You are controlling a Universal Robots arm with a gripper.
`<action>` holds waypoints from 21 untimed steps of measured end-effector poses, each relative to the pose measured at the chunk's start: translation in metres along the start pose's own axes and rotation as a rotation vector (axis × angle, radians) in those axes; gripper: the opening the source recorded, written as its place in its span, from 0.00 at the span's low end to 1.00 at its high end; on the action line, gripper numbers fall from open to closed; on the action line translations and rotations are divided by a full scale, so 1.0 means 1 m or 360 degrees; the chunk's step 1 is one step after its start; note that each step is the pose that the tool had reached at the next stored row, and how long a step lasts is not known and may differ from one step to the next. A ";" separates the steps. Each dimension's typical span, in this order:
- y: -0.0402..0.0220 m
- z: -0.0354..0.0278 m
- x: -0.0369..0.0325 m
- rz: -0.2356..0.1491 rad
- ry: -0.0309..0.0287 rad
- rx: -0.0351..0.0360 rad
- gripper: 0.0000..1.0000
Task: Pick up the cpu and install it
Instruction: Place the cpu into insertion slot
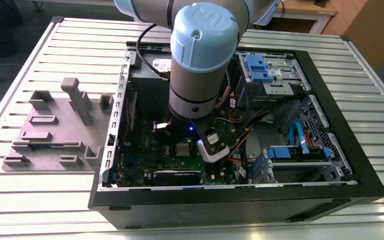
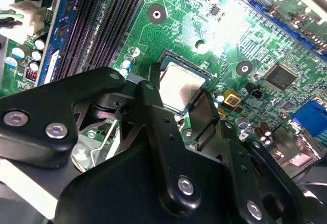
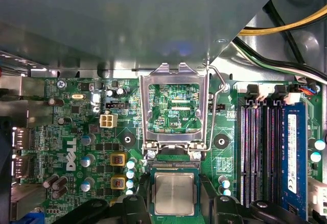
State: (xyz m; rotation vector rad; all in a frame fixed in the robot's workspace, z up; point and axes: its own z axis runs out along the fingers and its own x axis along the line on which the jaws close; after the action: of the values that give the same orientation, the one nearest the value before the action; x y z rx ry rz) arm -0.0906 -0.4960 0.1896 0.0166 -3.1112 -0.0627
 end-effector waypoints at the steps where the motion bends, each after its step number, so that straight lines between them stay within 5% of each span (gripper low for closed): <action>1: 0.0000 0.0001 0.0000 0.0000 0.00000 0.0000 0.47; 21: -0.0001 0.0022 -0.0001 0.0000 0.00001 0.0000 0.47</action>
State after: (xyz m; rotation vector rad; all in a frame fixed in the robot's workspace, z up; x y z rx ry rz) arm -0.0906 -0.4960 0.1874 0.0167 -3.1112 -0.0629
